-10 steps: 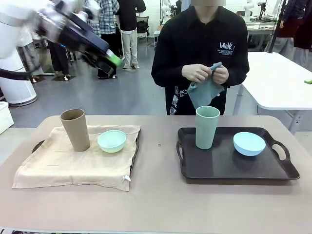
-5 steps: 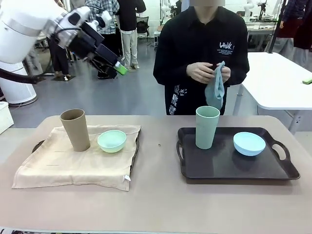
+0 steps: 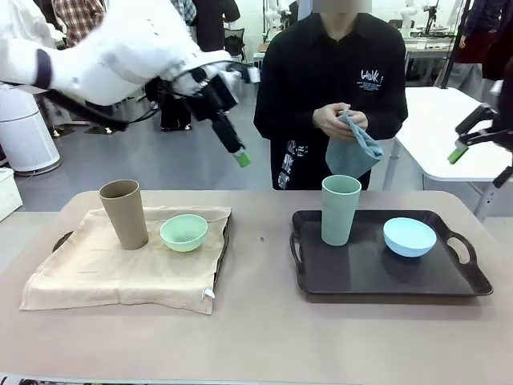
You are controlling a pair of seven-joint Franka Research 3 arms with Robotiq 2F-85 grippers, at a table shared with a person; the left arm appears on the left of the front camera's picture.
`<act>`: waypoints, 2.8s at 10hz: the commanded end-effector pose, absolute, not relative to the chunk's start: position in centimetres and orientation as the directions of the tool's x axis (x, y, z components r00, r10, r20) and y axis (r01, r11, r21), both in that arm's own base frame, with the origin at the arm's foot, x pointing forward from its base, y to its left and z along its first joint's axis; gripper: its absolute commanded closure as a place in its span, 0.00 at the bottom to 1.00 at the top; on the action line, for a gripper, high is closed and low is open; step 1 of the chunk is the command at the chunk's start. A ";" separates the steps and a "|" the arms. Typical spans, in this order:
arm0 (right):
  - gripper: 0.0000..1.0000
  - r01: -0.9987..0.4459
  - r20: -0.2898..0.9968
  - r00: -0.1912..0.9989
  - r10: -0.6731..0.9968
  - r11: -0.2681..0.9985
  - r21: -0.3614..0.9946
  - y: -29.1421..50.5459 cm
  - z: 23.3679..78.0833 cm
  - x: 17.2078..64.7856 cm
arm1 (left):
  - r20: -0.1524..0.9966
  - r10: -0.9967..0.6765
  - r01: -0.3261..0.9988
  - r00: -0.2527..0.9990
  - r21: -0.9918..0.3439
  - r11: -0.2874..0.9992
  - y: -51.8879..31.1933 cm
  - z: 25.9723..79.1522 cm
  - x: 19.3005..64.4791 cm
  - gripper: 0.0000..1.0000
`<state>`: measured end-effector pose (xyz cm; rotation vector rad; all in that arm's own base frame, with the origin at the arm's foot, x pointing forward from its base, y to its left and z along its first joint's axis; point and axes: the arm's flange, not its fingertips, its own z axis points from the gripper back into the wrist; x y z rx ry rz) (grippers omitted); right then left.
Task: Set up a tray with a mat and arrange the tableware.
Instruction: Pick up the Picnic Bowl and Reusable plastic cup from the Handle tray in front of the human's position and hold them in the air.
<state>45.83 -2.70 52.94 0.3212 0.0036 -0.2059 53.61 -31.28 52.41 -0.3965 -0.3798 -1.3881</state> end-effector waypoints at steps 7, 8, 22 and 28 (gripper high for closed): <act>0.00 0.135 -0.071 0.990 -0.119 0.945 0.299 -2.2 49.0 50.9 | 0.517 -0.855 0.995 -0.030 0.097 0.023 -35.0 49.2 57.0 0.00; 0.00 0.115 -0.036 0.993 -0.109 0.950 0.290 -1.8 48.4 51.5 | 0.518 -0.837 0.979 -0.176 0.181 -0.094 -35.5 47.7 57.7 0.00; 0.00 0.096 -0.027 0.995 -0.094 0.991 0.095 0.5 40.6 53.1 | 0.833 -0.540 0.989 -0.122 0.060 -0.133 -36.7 35.5 59.6 0.00; 0.00 0.039 -0.049 0.998 -0.036 0.998 0.049 2.1 37.7 51.8 | 0.850 -0.521 0.992 -0.080 0.019 -0.122 -39.0 33.6 61.5 0.00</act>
